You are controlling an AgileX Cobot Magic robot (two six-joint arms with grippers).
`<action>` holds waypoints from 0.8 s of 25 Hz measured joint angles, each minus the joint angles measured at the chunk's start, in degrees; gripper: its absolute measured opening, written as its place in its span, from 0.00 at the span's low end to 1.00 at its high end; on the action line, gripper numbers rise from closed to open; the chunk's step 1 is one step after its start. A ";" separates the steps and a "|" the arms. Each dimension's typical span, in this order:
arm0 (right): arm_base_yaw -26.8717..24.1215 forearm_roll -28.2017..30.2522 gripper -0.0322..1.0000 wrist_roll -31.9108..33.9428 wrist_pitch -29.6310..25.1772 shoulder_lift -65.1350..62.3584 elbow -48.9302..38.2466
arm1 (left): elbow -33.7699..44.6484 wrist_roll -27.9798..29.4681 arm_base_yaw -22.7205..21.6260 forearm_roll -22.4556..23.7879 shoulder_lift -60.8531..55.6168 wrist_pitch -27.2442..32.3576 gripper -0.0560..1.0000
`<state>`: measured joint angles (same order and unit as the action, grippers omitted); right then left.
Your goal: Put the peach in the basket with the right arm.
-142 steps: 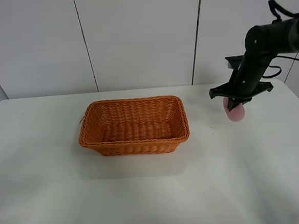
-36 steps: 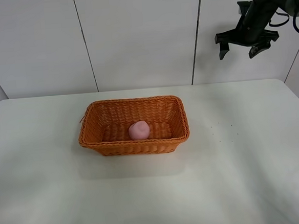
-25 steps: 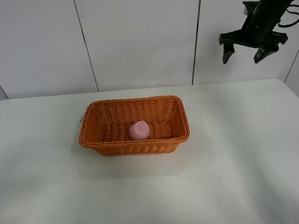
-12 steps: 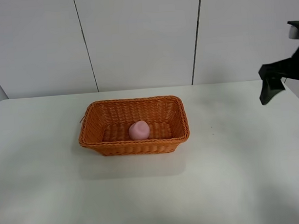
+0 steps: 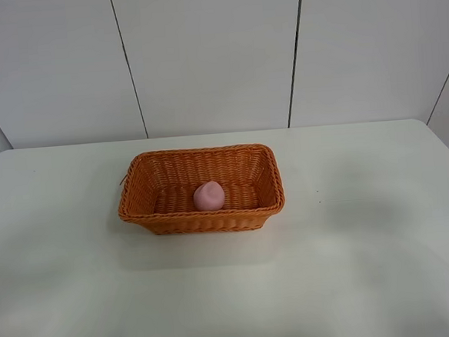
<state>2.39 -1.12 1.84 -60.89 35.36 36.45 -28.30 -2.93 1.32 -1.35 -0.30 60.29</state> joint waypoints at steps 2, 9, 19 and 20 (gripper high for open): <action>0.00 0.00 0.66 -0.26 2.34 -7.06 -3.43 | 0.00 0.00 0.00 0.00 0.00 0.00 0.99; 0.00 0.03 0.66 -0.28 2.46 -23.61 -7.99 | 0.00 0.00 0.00 0.00 0.00 0.00 0.99; 0.00 -0.29 0.66 -0.33 2.08 -35.53 -8.40 | 0.00 0.00 0.00 0.00 0.00 0.00 0.99; 0.00 -0.29 0.66 -0.33 2.08 -35.53 -8.40 | 0.00 0.00 0.00 0.00 0.00 0.00 0.99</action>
<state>2.39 -1.40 1.51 -58.81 -0.16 28.04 -28.30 -2.93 1.32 -1.35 -0.30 60.29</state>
